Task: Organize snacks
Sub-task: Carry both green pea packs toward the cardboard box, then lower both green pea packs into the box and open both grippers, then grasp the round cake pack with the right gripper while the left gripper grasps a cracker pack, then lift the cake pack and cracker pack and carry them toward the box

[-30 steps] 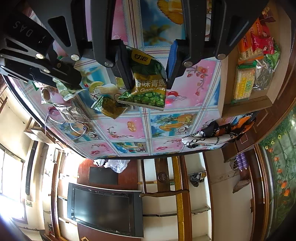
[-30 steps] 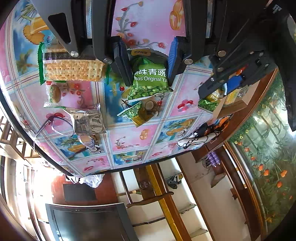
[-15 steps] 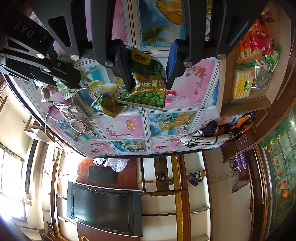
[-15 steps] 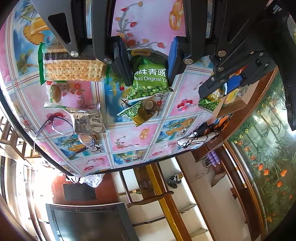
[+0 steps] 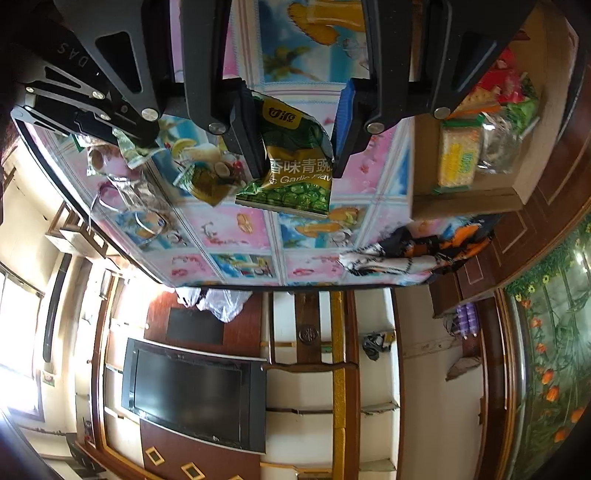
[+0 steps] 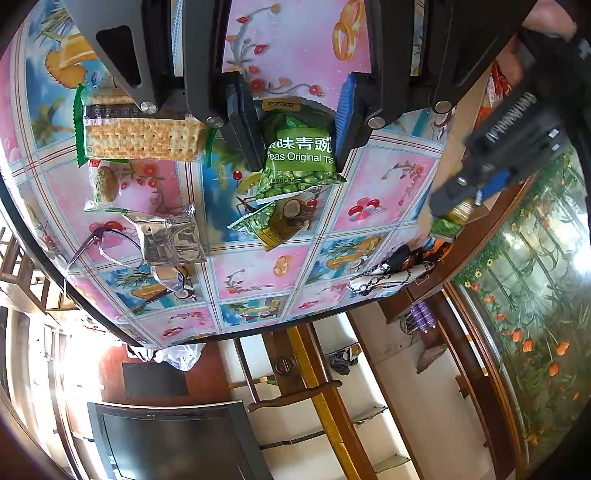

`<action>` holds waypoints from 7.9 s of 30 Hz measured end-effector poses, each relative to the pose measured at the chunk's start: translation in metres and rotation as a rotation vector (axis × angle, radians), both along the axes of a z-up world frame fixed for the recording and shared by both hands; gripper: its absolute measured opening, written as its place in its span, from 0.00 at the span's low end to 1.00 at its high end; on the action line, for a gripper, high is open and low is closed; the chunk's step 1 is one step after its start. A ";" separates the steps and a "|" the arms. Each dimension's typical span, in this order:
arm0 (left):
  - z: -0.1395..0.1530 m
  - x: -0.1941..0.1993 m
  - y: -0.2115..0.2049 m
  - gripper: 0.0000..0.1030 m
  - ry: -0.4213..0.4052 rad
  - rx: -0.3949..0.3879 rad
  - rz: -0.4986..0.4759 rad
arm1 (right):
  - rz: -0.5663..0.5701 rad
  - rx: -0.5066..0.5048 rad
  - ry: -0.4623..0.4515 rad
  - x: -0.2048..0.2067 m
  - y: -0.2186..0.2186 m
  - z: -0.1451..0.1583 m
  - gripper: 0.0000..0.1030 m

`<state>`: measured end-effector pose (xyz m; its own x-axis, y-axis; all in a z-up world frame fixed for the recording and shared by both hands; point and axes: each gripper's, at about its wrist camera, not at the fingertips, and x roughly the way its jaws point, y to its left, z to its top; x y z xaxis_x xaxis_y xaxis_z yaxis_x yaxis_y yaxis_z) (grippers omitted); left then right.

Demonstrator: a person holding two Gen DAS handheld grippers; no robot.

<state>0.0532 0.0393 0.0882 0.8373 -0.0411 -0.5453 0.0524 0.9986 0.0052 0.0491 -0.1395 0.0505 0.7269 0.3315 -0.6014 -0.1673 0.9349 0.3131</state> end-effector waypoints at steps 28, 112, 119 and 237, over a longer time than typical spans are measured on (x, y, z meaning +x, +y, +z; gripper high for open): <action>-0.019 0.026 0.210 0.33 0.206 -0.174 0.379 | 0.221 0.011 -0.043 -0.024 0.073 0.008 0.39; -0.011 0.019 0.197 0.57 0.126 -0.132 0.393 | 0.463 0.029 -0.011 0.006 0.215 -0.001 0.53; -0.006 0.017 0.187 0.57 0.089 -0.119 0.354 | 0.392 0.061 -0.037 0.008 0.170 0.012 0.55; -0.040 -0.021 -0.051 0.44 0.101 0.142 -0.120 | -0.053 -0.131 0.067 -0.017 -0.026 -0.009 0.31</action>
<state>0.0323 -0.0112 0.0478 0.7720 -0.0539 -0.6333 0.1781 0.9748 0.1341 0.0319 -0.1658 0.0411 0.6983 0.2091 -0.6846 -0.0997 0.9755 0.1962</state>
